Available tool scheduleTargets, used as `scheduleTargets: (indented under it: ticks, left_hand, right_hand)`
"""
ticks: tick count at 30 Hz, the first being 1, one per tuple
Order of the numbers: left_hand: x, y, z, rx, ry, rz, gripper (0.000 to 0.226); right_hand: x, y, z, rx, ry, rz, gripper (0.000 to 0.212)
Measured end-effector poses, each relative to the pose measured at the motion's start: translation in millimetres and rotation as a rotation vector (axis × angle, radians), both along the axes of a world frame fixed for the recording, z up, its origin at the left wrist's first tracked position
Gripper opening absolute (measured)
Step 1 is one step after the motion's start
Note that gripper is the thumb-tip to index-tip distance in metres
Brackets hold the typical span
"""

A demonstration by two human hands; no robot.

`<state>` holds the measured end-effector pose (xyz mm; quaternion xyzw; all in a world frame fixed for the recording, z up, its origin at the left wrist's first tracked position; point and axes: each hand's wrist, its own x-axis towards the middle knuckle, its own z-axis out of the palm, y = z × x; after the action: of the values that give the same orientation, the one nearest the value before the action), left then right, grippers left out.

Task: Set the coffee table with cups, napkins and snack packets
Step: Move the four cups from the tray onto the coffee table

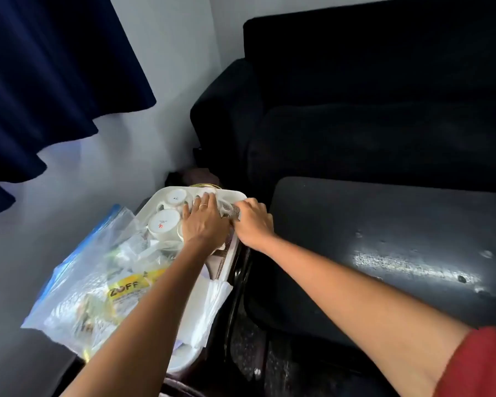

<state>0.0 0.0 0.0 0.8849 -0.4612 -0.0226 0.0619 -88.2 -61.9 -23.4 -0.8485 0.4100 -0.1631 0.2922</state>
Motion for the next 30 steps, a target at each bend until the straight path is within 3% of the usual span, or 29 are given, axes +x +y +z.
scheduleTargets:
  ticks: [6,11,15,17,21,30]
  left_hand:
    - [1.9,2.4,-10.9,-0.058,-0.059,-0.016,0.060]
    - [-0.7,1.1,-14.4,-0.095,-0.091,-0.003,0.055]
    - [-2.1,1.6,-14.6,-0.116,-0.135,-0.005,0.050]
    - [-4.3,3.0,-12.1,-0.143,-0.144,0.012,0.048]
    - [-7.4,6.4,-7.0,-0.175,-0.134,0.043,0.051]
    - [-26.8,6.9,10.3,-0.292,-0.120,0.088,0.058]
  right_hand:
    - [24.3,3.3,-8.0,0.020,-0.021,-0.239,0.028]
    - [22.7,-3.4,-7.2,0.017,-0.020,-0.222,0.028]
    - [28.2,8.3,-4.3,0.001,-0.156,-0.368,0.021]
    - [27.9,12.8,-3.6,-0.049,-0.184,-0.358,0.018]
    - [23.2,15.7,11.6,0.057,-0.356,-0.319,0.013]
    - [4.9,14.8,40.6,-0.121,-0.386,-0.279,0.009]
